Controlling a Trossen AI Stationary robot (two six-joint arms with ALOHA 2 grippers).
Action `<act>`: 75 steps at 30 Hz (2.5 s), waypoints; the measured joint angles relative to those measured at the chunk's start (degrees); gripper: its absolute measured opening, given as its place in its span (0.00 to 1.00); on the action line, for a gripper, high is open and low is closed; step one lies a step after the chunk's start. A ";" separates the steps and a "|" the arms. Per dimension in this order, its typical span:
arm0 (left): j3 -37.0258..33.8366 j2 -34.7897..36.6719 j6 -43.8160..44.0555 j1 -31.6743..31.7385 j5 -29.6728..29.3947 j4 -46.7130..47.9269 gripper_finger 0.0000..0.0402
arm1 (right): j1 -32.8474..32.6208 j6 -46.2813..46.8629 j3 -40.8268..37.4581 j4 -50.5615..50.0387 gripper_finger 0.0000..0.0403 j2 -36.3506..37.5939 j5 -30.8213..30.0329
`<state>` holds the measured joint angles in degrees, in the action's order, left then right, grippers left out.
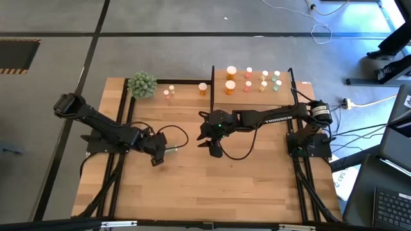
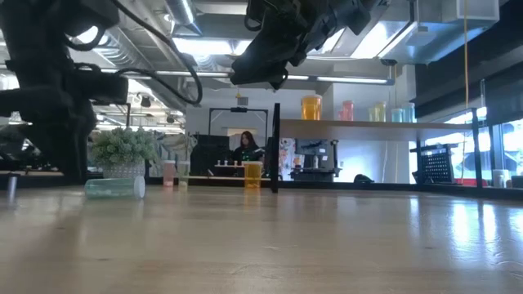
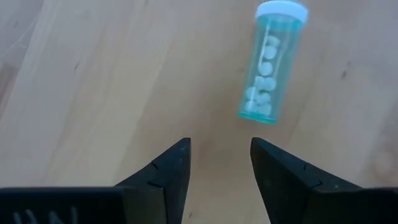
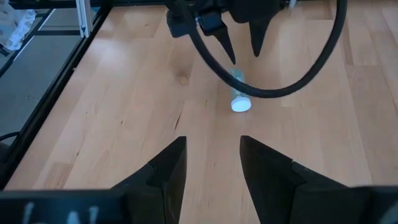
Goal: Pick and place medicine bottles onto shelf by color
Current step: Put the blue pill bottle on the shelf aligned with the other blue pill bottles
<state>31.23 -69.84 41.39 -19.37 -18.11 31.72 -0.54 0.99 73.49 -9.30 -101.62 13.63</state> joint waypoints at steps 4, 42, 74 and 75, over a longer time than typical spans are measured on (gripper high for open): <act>-0.16 -1.40 -0.02 0.80 -0.03 -0.16 0.41 | 0.00 -0.01 0.00 0.03 0.38 -0.01 0.00; 0.45 -6.34 -14.58 8.97 0.99 -21.31 0.41 | 0.00 -0.14 -0.02 -3.41 0.38 -0.02 1.15; 23.80 7.32 -16.59 3.03 -10.95 13.11 0.40 | -0.13 -4.48 -0.04 -1.14 0.37 -0.02 -4.55; 23.80 7.32 -16.59 3.03 -10.97 13.22 0.40 | -0.15 -4.38 -0.04 -1.18 0.37 -0.02 -4.91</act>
<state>55.02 -62.52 24.80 -16.34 -29.08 44.95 -0.69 -3.38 73.45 -10.48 -101.65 8.71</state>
